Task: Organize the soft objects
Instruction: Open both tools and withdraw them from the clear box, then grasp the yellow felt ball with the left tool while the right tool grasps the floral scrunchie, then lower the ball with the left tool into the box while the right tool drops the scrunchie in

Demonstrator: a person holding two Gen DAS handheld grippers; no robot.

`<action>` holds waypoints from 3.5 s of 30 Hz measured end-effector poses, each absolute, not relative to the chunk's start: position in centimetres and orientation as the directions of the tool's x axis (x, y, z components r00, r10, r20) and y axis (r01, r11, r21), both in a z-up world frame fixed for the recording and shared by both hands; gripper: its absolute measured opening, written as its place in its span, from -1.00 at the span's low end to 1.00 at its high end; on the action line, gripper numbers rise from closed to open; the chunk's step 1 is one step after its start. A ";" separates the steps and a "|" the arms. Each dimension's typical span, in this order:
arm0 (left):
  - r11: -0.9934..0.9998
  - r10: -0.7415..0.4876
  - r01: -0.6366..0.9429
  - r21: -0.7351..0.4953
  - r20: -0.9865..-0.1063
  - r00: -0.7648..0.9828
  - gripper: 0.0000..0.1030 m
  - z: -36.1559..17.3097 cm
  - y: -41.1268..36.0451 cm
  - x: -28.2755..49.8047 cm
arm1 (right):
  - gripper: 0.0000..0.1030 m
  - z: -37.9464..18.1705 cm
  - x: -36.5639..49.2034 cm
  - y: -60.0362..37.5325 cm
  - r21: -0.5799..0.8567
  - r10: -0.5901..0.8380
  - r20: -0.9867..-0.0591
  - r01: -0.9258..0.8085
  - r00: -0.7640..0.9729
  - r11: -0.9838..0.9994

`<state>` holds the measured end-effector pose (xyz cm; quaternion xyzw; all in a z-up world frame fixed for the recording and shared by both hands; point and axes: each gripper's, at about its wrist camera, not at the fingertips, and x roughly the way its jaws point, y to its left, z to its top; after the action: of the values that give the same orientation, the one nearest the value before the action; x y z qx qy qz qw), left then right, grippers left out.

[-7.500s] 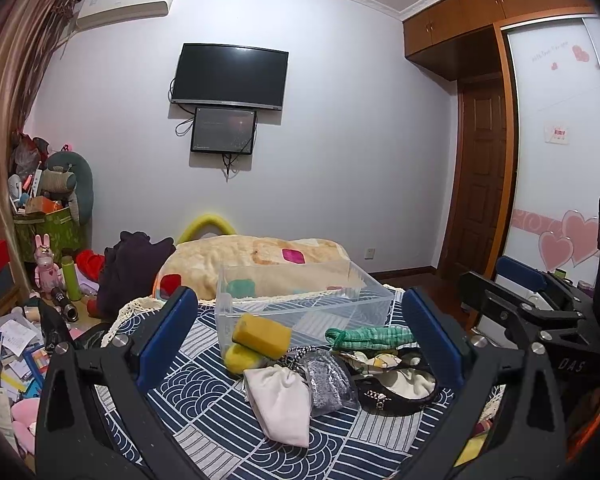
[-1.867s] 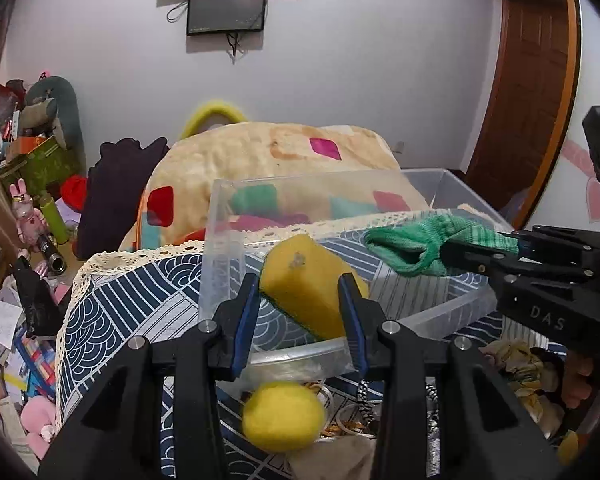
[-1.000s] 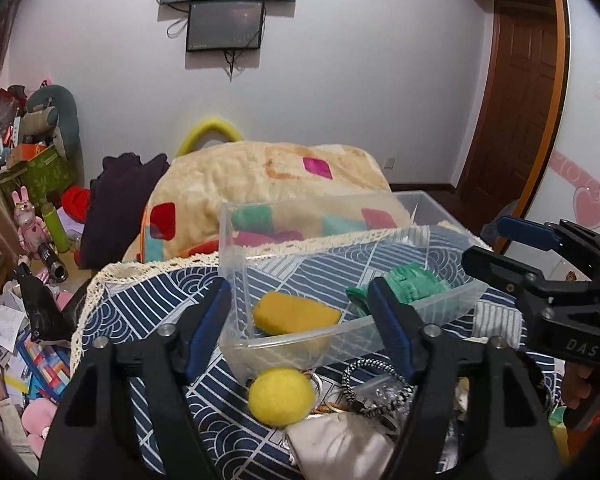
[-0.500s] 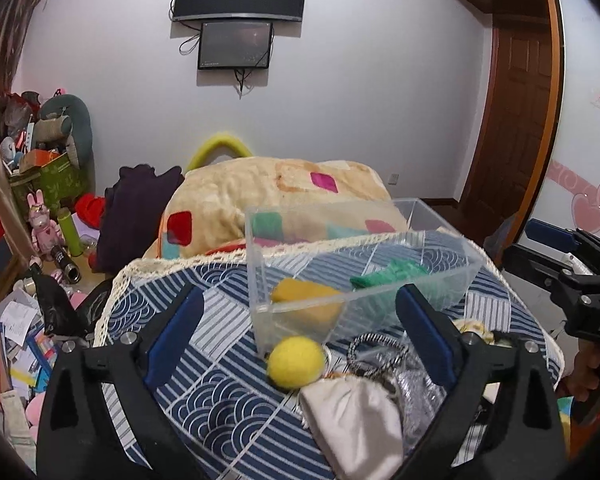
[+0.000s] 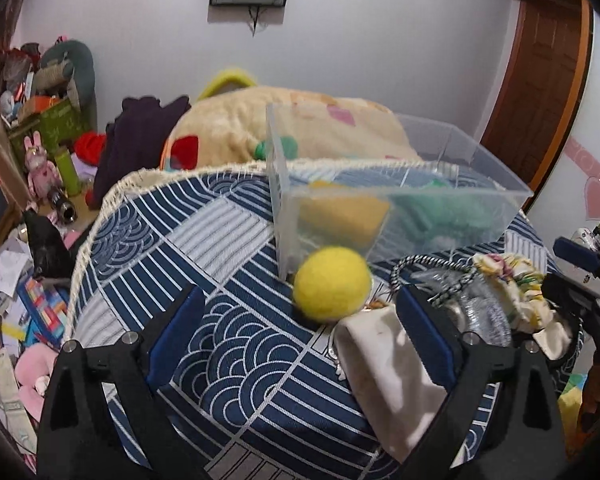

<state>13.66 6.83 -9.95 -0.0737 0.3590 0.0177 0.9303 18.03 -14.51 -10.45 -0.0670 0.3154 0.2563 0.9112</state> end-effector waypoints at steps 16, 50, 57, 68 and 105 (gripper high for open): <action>0.984 -0.127 -0.006 -0.181 -0.712 0.690 -0.15 -12.1 5.9 15.8 | -0.13 -11.7 18.3 -15.2 0.064 0.428 -0.639 -0.510 0.639 0.858; 0.993 -0.029 -0.032 -0.115 -0.493 0.870 -0.18 -4.0 5.8 11.3 | -0.74 -5.1 17.7 -16.0 0.036 0.447 -0.435 -0.481 0.782 0.876; 0.993 -0.033 -0.025 -0.113 -0.480 0.877 -0.18 -3.3 5.6 13.0 | -0.74 -3.5 19.3 -15.7 0.039 0.442 -0.390 -0.464 0.808 0.885; 0.994 -0.055 -0.007 -0.111 -0.541 0.840 -0.18 -4.4 5.2 17.0 | -0.74 -4.8 22.5 -12.6 0.043 0.455 -0.461 -0.493 0.762 0.869; 0.998 -0.066 0.051 -0.041 -0.615 0.786 0.33 -6.2 2.2 20.5 | -0.28 -7.9 25.6 -10.3 -0.038 0.391 -0.661 -0.549 0.641 0.835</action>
<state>20.47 2.23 -6.16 -0.0113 0.3259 -0.0309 0.9448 25.65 -10.29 -7.85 -0.1182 0.3334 0.2616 0.8980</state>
